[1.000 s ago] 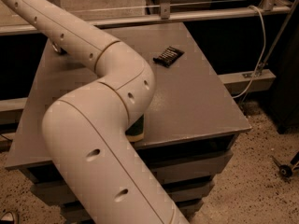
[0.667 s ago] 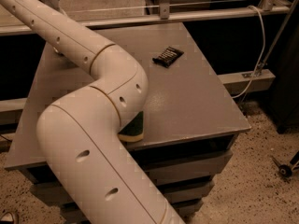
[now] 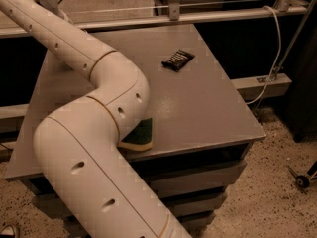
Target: Place pepsi can upright
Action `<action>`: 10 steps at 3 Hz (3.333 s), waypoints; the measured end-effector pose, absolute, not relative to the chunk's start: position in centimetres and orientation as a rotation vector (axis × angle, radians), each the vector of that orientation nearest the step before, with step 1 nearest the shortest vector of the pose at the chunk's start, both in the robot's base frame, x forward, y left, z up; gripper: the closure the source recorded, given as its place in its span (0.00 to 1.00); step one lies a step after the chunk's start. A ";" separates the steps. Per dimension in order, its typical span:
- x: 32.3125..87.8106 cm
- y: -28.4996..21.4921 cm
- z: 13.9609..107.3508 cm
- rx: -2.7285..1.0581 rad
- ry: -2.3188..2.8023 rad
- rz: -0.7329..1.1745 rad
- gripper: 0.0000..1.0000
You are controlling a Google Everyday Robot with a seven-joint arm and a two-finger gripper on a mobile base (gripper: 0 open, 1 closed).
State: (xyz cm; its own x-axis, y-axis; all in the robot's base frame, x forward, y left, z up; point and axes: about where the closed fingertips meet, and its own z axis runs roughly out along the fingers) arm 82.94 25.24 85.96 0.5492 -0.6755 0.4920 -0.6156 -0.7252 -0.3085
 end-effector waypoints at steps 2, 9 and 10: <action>83.4 25.0 85.7 -2.685 1.113 -0.912 0.70; 73.8 4.4 101.8 -2.312 1.231 -0.458 1.00; 71.3 0.8 101.6 -2.246 1.207 -0.258 1.00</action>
Offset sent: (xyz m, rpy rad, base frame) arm 0.0095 0.0002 0.0108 -0.0133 0.0243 -0.0074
